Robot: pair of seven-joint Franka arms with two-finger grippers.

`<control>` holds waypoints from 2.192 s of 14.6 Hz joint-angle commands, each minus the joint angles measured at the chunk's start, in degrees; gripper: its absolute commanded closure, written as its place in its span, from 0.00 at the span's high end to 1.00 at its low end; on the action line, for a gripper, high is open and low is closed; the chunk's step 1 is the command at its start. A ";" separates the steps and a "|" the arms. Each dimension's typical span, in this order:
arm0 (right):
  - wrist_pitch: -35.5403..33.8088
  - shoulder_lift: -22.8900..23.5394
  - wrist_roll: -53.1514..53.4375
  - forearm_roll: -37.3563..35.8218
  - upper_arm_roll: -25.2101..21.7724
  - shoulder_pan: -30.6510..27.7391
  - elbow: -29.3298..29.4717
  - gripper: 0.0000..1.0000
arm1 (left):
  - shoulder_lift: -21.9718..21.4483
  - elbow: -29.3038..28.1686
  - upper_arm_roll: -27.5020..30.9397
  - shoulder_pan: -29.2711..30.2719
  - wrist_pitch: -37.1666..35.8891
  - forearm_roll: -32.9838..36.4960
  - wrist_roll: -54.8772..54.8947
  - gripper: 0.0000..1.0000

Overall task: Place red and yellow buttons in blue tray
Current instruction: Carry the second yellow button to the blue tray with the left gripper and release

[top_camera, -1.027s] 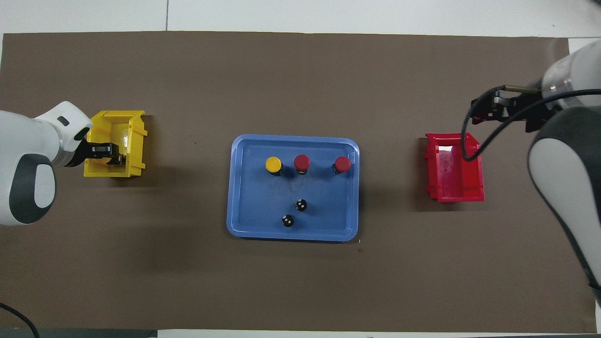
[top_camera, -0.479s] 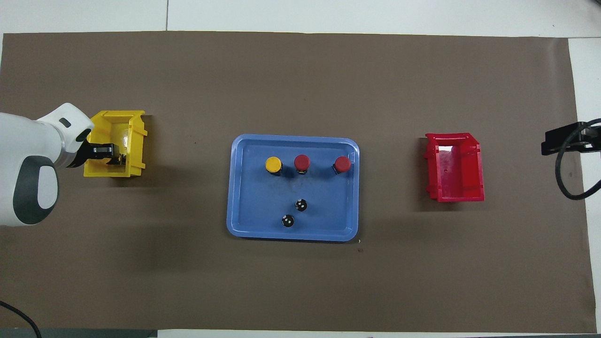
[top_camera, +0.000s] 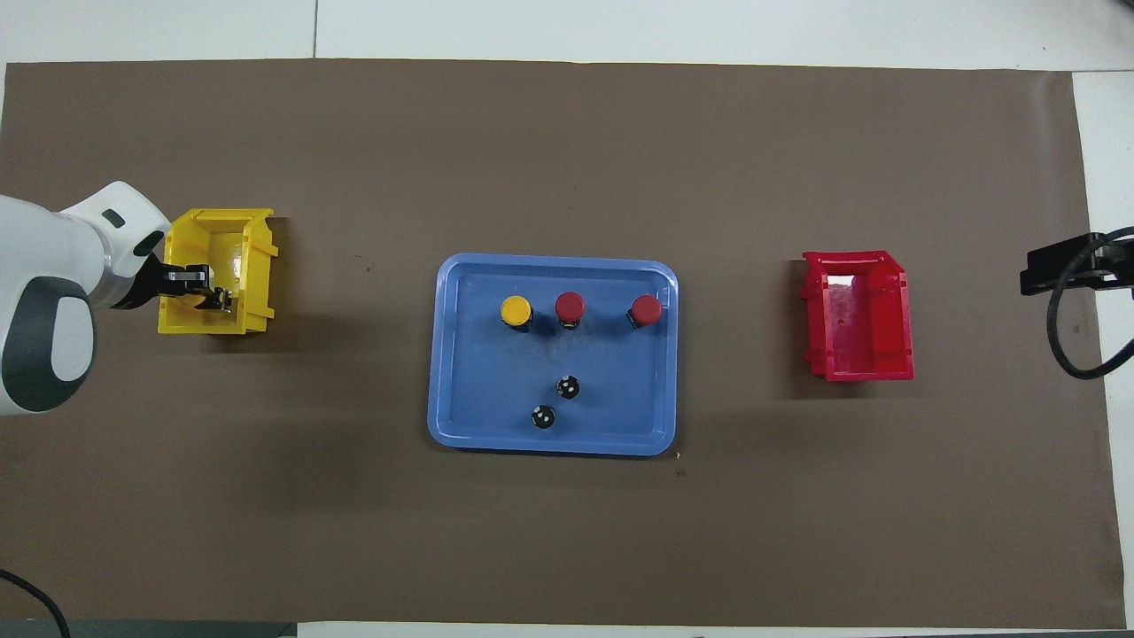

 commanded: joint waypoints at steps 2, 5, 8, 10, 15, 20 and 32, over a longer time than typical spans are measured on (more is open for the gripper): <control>0.03 -0.63 -1.84 0.30 0.05 -0.94 -0.81 1.00 | 1.18 17.02 0.34 -9.81 -20.98 -0.32 -3.44 0.01; 0.12 -0.63 -2.19 0.48 -0.04 -0.86 -0.63 1.00 | 1.55 15.50 0.08 -21.67 -17.02 -0.41 -23.97 0.01; 0.56 -0.63 -2.02 0.39 -0.04 -0.68 -0.72 1.00 | 2.23 9.07 -0.01 -27.85 -7.17 -0.50 -32.62 0.01; 0.56 -0.63 -2.19 0.48 -0.04 -0.85 -0.81 1.00 | 3.29 6.78 -0.10 -29.44 -2.85 -0.76 -34.40 0.01; 0.56 -0.63 -2.19 0.48 -0.04 -0.94 -0.89 1.00 | 6.37 3.96 -0.10 -31.46 4.89 -3.57 -34.58 0.01; 0.56 -0.63 -2.19 0.48 -0.04 -0.94 -0.90 1.00 | 6.55 3.96 -0.10 -31.55 5.34 -4.19 -34.49 0.01; 0.56 -0.63 -2.02 0.48 -0.04 -0.94 -0.90 1.00 | 3.67 2.99 0.42 -30.77 2.82 -4.10 -31.07 0.93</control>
